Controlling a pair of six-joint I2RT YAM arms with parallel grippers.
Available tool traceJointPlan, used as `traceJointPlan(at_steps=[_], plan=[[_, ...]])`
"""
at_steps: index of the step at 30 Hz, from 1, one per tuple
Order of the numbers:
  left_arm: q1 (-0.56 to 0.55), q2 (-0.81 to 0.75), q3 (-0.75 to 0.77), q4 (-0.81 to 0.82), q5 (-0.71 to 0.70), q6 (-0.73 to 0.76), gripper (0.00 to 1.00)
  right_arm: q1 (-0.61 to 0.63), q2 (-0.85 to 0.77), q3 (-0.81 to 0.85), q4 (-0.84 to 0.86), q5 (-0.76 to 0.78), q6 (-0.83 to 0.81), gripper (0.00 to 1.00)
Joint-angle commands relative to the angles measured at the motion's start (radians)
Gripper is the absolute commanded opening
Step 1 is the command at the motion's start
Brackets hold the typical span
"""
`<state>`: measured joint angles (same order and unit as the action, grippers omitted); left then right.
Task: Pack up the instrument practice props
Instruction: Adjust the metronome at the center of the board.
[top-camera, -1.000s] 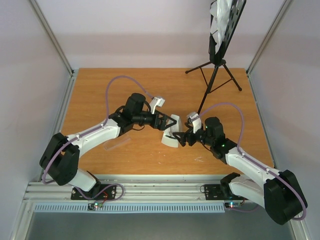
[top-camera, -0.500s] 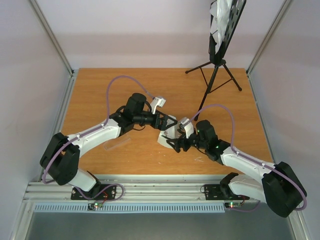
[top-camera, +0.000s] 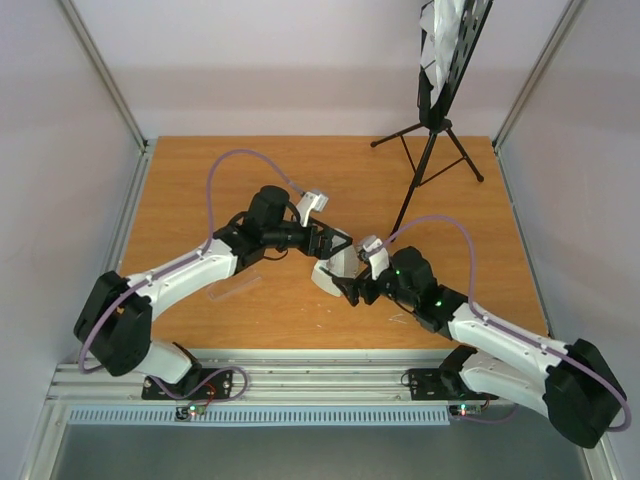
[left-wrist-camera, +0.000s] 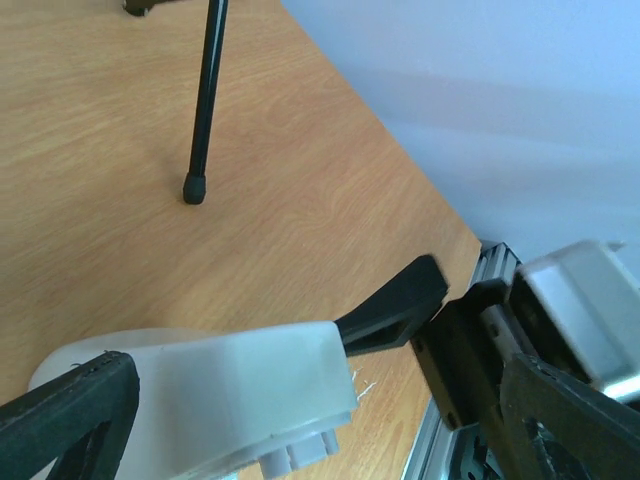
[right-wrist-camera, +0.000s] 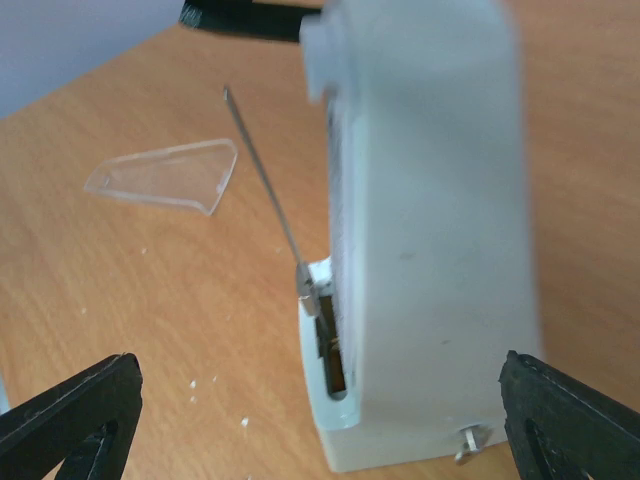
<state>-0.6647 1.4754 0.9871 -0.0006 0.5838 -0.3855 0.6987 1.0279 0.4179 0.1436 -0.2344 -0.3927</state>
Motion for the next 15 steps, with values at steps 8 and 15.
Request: traceJointPlan(at_steps=[8, 15], plan=[[-0.006, -0.149, -0.053, 0.014, -0.133, 0.051, 0.99, -0.039, -0.141, 0.024, -0.06, 0.102, -0.039, 0.99], [-0.001, -0.142, -0.05, 0.021, -0.125, 0.014, 0.99, -0.1, -0.123, 0.07, -0.027, -0.001, -0.097, 0.99]])
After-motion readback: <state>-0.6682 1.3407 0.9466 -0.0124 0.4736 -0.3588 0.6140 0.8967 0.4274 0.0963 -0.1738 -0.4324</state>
